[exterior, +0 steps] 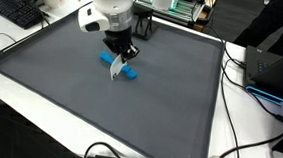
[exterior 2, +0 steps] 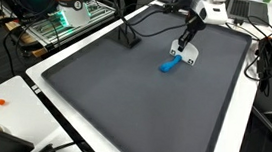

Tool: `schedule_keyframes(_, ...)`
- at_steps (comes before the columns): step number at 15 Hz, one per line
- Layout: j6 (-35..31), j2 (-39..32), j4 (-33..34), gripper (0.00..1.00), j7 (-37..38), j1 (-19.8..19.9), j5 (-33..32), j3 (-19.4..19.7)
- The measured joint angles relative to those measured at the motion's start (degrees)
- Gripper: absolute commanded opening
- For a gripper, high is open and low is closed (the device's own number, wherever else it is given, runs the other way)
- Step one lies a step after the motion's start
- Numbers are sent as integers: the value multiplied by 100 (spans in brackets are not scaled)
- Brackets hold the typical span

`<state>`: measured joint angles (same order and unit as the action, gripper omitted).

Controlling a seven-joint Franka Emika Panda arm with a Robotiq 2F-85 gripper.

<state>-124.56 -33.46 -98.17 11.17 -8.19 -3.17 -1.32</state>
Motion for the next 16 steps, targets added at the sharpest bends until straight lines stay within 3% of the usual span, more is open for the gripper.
schedule_keyframes(16,220,583,-293,1,0,21,29,-4)
